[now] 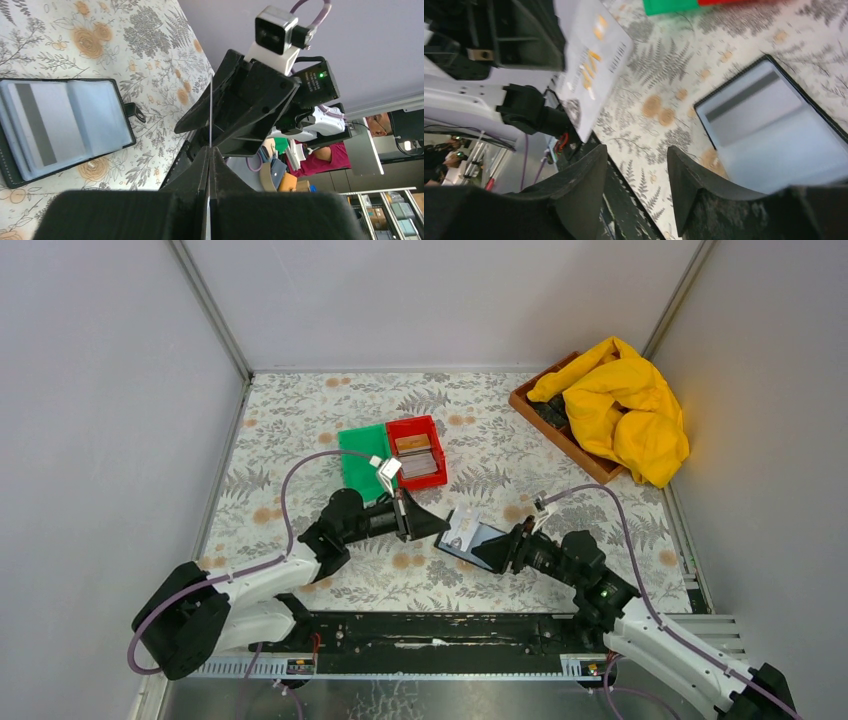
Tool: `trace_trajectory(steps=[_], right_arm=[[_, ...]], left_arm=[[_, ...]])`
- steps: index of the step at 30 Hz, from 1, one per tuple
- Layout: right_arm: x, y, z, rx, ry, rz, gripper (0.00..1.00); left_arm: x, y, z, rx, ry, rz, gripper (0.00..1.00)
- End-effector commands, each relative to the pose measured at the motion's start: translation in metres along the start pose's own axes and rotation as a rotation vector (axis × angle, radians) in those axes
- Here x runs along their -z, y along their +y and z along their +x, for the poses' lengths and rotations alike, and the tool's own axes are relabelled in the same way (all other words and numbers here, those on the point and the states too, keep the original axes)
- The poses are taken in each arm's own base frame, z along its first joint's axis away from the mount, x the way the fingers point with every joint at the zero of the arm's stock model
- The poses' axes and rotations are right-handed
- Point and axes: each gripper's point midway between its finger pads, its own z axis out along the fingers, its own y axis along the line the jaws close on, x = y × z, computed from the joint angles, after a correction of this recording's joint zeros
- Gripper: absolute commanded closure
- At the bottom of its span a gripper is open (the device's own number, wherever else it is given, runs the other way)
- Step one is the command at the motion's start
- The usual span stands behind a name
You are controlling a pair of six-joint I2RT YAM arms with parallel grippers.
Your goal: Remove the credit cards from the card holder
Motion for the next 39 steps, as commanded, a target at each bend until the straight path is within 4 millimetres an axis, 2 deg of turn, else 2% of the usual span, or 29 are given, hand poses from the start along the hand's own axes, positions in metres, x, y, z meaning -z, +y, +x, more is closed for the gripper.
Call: trace_trajectory(steps=[1,4,10,15,23,29,35,37,39], right_arm=[[0.003,0.047,-0.039,0.06,-0.106,-0.163,0.46],[0.006,0.05,-0.04,0.058,-0.117,-0.176,0.45],[0.007,0.063,-0.049,0.058,-0.148,-0.232,0.37],[0.001,0.066,-0.049,0.055,-0.13,-0.256,0.38],[0.001,0.077,-0.052,0.051,-0.138,-0.309,0.68],[0.005,0.077,-0.049,0.047,-0.137,-0.317,0.99],[0.009,0.076,-0.04,0.067,-0.097,-0.32,1.0],[0.009,0.075,-0.035,0.072,-0.067,-0.309,1.0],[0.01,0.073,-0.032,0.084,-0.037,-0.293,1.0]], left_arm=[[0.0,-0.017,-0.01,-0.035,-0.041,0.041,1.0],[0.0,-0.021,-0.011,-0.04,-0.045,0.047,1.0],[-0.006,-0.029,-0.007,-0.046,-0.013,0.08,1.0],[-0.006,-0.033,-0.003,-0.043,0.004,0.107,1.0],[-0.006,-0.035,0.004,-0.038,0.022,0.123,1.0],[-0.007,-0.032,0.006,-0.052,0.039,0.113,1.0],[-0.006,-0.034,0.01,-0.079,0.064,0.132,1.0],[-0.005,-0.034,0.012,-0.092,0.074,0.131,0.92],[-0.003,-0.034,0.013,-0.119,0.086,0.128,0.74]])
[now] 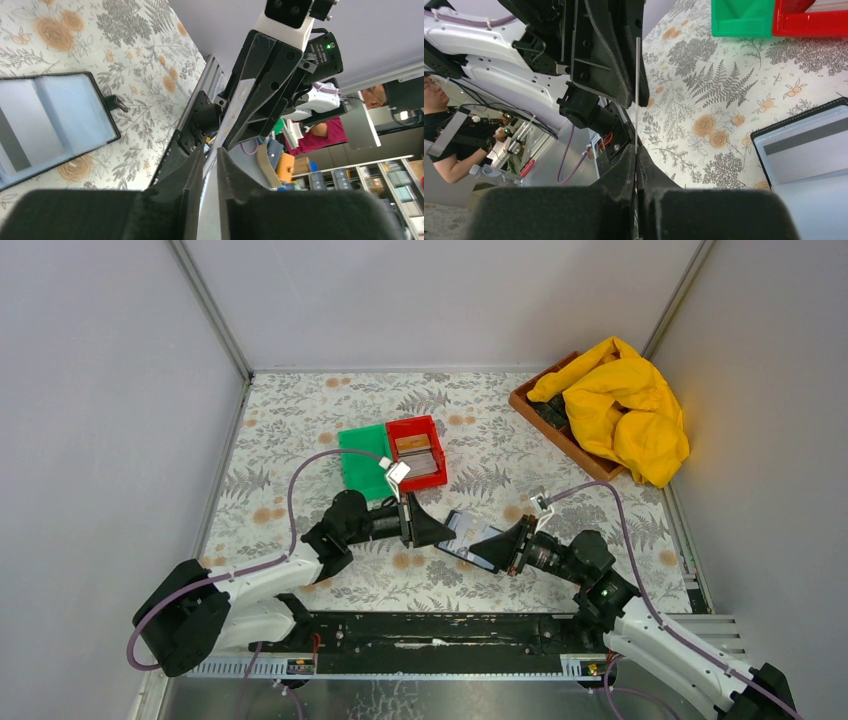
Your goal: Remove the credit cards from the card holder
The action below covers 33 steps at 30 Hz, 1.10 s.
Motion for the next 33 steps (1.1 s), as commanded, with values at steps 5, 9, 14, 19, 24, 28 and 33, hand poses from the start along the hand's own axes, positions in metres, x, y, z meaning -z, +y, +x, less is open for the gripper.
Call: trace_trajectory(steps=[5,9,14,19,24,28,33], right_arm=[[0.005,0.02,0.005,0.079,0.119,-0.059,1.0],[0.008,0.024,0.024,0.059,0.238,-0.096,1.0],[0.011,0.025,0.036,0.038,0.302,-0.123,1.0],[0.012,0.028,0.037,0.036,0.303,-0.139,1.0],[0.014,0.034,0.035,0.031,0.289,-0.167,1.0],[0.013,0.033,0.037,0.021,0.3,-0.162,1.0],[0.012,0.031,0.039,0.005,0.301,-0.165,1.0]], left_arm=[[0.005,-0.023,0.0,-0.175,0.035,0.094,0.47],[0.005,-0.031,0.003,-0.219,0.071,0.13,0.42],[0.002,-0.034,0.011,-0.222,0.138,0.177,0.41],[0.002,-0.029,0.02,-0.21,0.17,0.196,0.47],[0.004,-0.023,0.027,-0.204,0.188,0.19,0.5],[0.005,-0.024,0.027,-0.206,0.184,0.191,0.8],[0.003,-0.027,0.026,-0.17,0.18,0.21,1.0]])
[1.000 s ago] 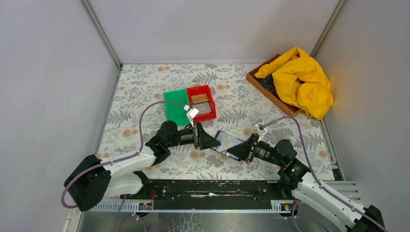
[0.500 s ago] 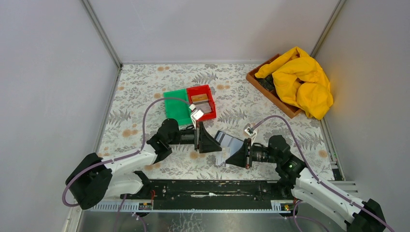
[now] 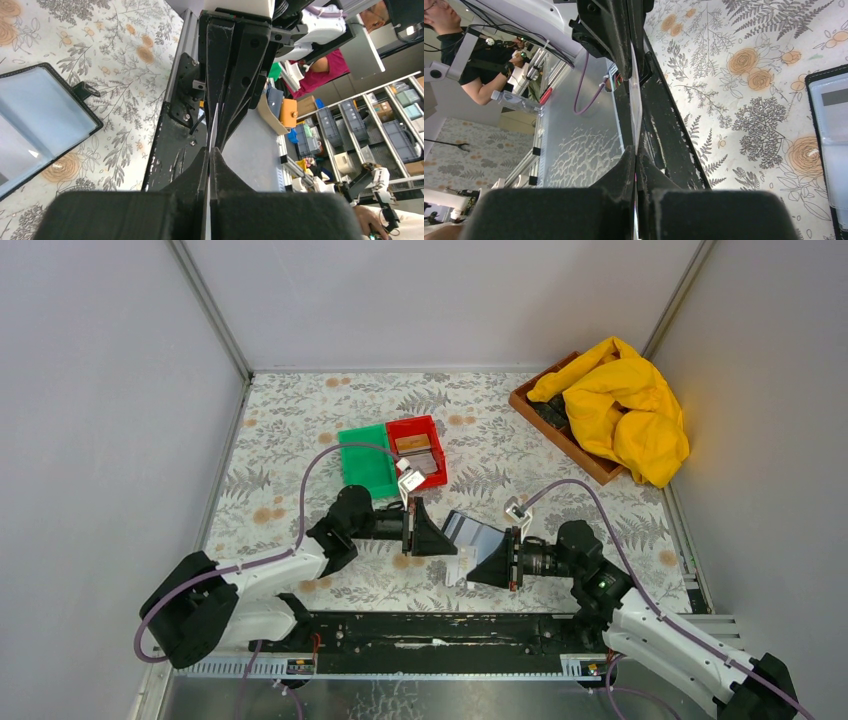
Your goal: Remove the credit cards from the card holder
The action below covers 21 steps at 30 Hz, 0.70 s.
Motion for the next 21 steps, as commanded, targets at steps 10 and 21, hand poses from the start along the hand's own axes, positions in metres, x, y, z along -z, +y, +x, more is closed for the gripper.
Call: trace_trajectory(steps=[10,21], right_arm=[[0.006,0.022,-0.025,0.094,-0.126,-0.07,0.76],[0.006,0.02,-0.02,0.094,-0.112,-0.071,0.74]], left_arm=[[0.004,-0.012,-0.022,-0.013,-0.186,0.054,1.0],[0.016,-0.031,-0.041,-0.041,-0.329,0.105,1.0]])
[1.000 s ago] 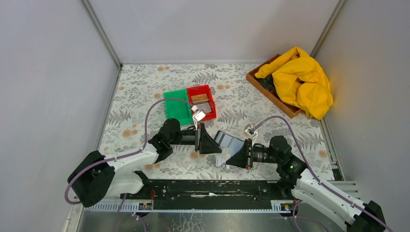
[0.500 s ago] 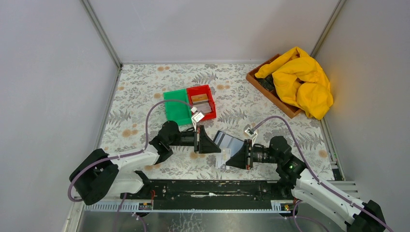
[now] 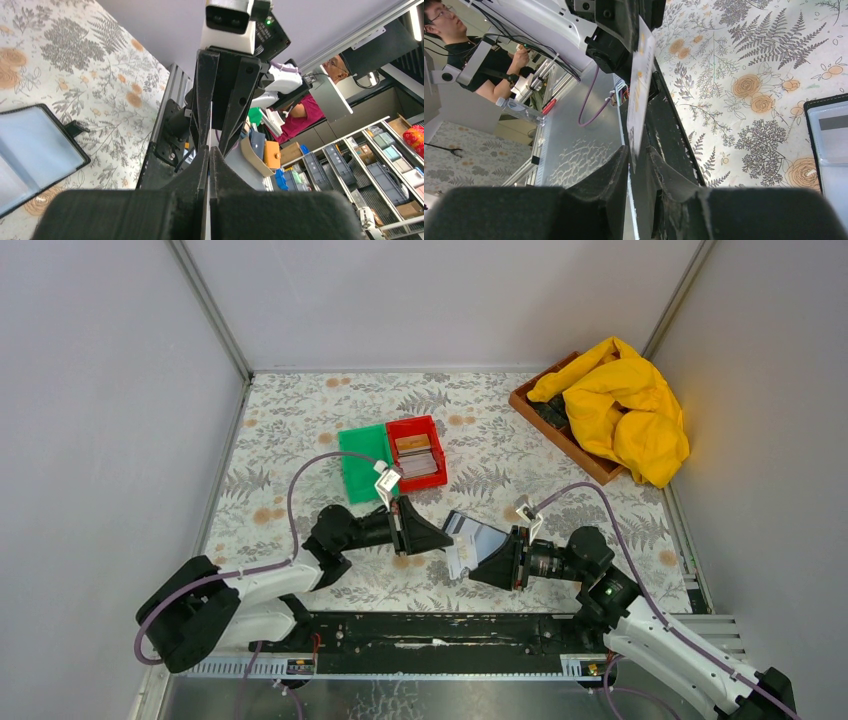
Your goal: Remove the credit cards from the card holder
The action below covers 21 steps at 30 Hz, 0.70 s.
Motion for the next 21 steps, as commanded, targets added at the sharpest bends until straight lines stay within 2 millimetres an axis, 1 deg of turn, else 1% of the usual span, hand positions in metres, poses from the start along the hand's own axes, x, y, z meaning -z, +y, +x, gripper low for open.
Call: trace_trajectory(steps=[1,4,7,9,10,11,12,14,18,21], right_arm=[[-0.001,0.005,-0.007,0.04,-0.029,-0.029,0.74],[-0.001,0.005,-0.007,0.043,-0.031,-0.028,0.77],[-0.001,0.005,-0.008,0.042,-0.032,-0.027,0.89],[-0.001,0.004,-0.008,0.043,-0.034,-0.024,0.95],[-0.001,0.004,-0.008,0.043,-0.037,-0.023,0.95],[-0.001,0.005,-0.009,0.045,-0.039,-0.024,0.95],[-0.001,0.004,-0.009,0.045,-0.04,-0.021,0.92],[-0.001,0.003,-0.009,0.045,-0.044,-0.015,0.8],[-0.001,0.003,-0.01,0.047,-0.045,-0.014,0.79],[-0.001,0.003,-0.01,0.048,-0.048,-0.013,0.8]], left_arm=[[0.0,-0.021,-0.019,-0.064,-0.093,0.072,1.0],[0.001,-0.024,-0.019,-0.057,-0.1,0.092,1.0],[0.001,-0.024,-0.018,-0.048,-0.099,0.104,1.0],[0.001,-0.024,-0.016,-0.045,-0.091,0.111,1.0],[0.002,-0.023,-0.014,-0.039,-0.086,0.111,1.0],[0.002,-0.023,-0.013,-0.039,-0.083,0.11,1.0],[0.002,-0.022,-0.012,-0.037,-0.081,0.108,1.0],[0.003,-0.022,-0.011,-0.037,-0.079,0.109,1.0],[0.005,-0.023,-0.008,-0.038,-0.073,0.117,1.0],[0.005,-0.023,-0.007,-0.037,-0.066,0.121,1.0]])
